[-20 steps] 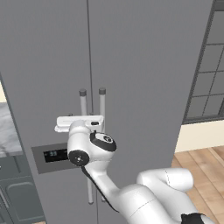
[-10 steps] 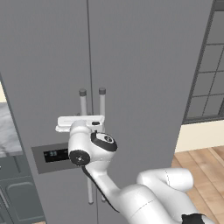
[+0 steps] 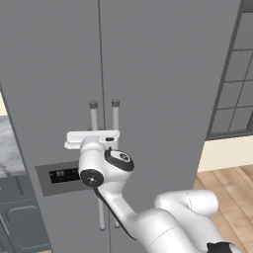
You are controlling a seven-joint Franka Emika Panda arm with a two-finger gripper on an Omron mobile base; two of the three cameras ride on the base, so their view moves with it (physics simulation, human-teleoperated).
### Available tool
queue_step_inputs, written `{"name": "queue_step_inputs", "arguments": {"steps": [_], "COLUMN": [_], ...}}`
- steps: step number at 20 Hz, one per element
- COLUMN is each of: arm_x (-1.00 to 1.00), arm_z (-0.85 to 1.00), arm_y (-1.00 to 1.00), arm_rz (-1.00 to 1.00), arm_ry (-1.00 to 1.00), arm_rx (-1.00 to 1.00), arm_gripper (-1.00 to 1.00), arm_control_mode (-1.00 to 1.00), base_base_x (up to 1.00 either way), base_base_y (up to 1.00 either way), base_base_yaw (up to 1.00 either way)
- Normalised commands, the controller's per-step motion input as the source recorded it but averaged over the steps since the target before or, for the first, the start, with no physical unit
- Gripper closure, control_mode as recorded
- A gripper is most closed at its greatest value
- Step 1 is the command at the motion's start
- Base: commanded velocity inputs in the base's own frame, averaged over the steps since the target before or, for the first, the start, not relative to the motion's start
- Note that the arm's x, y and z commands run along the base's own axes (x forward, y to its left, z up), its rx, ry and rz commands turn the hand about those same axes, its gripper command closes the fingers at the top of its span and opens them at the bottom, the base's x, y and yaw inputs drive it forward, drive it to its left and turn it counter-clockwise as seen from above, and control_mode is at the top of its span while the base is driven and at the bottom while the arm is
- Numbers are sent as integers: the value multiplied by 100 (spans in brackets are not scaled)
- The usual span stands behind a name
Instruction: Open the freezer door, pick up the ice cube tray from the freezer, and place it on the dining counter.
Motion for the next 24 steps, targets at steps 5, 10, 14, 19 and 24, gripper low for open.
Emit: {"name": "queue_step_inputs", "arguments": {"steps": [5,10,14,19,24], "arm_x": [-20,-26,-33,-35,-35], "arm_z": [0,0,0,0,0], "arm_y": [17,22,26,29,33], "arm_rz": [2,3,2,3,4], "arm_ry": [0,0,0,1,3], "arm_rx": [0,0,0,0,0], "arm_gripper": [100,100,100,100,100], "arm_control_mode": [-100,-100,-100,-100,-100], "base_base_x": [0,0,0,0,0], "base_base_y": [0,0,0,0,0], "base_base_yaw": [0,0,0,0,0]}}
